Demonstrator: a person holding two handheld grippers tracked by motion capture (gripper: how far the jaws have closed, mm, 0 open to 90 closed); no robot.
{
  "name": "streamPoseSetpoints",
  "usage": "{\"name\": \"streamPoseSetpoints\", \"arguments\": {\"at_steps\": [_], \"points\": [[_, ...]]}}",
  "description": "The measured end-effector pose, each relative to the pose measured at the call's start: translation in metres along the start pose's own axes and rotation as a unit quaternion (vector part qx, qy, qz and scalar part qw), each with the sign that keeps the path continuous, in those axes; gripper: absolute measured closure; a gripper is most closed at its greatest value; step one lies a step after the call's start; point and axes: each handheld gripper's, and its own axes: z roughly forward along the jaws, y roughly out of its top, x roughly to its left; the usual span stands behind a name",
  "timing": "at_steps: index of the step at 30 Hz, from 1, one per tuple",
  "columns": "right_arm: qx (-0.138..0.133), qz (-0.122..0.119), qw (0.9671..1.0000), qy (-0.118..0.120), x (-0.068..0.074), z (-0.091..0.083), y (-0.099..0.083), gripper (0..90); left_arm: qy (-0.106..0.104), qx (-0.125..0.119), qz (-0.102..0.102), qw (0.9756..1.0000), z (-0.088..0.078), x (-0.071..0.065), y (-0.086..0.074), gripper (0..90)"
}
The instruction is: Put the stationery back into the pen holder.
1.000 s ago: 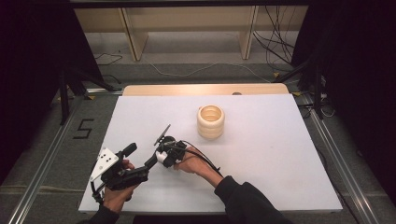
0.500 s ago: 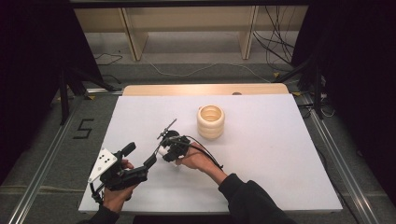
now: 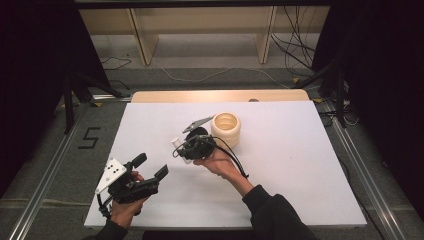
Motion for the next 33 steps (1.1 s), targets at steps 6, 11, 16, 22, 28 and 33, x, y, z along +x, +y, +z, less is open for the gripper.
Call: {"name": "streamPoseSetpoints", "arguments": {"at_steps": [6, 11, 16, 22, 28, 33], "points": [[-0.036, 0.001, 0.9993, -0.003, -0.006, -0.016, -0.002, 69.3, -0.003, 0.009, 0.002, 1.0000, 0.003, -0.001, -0.002, 11.4], [-0.060, 0.002, 0.9981, -0.012, -0.011, -0.028, -0.005, 69.3, -0.008, 0.020, 0.007, 0.9997, 0.006, -0.002, -0.004, 11.9], [-0.079, 0.005, 0.9967, -0.018, -0.017, -0.040, -0.010, 69.3, -0.011, 0.025, 0.007, 0.9996, 0.008, -0.002, -0.005, 12.4], [-0.099, 0.014, 0.9948, -0.020, -0.026, -0.054, -0.023, 69.3, -0.014, 0.030, 0.011, 0.9994, 0.011, -0.003, -0.007, 12.9], [-0.105, 0.015, 0.9938, -0.032, -0.033, -0.062, -0.031, 69.3, -0.016, 0.031, 0.014, 0.9993, 0.012, -0.002, -0.007, 13.1], [-0.116, 0.019, 0.9923, -0.038, -0.038, -0.067, -0.032, 69.2, -0.014, 0.031, 0.016, 0.9993, 0.012, -0.001, -0.007, 13.2]]}}
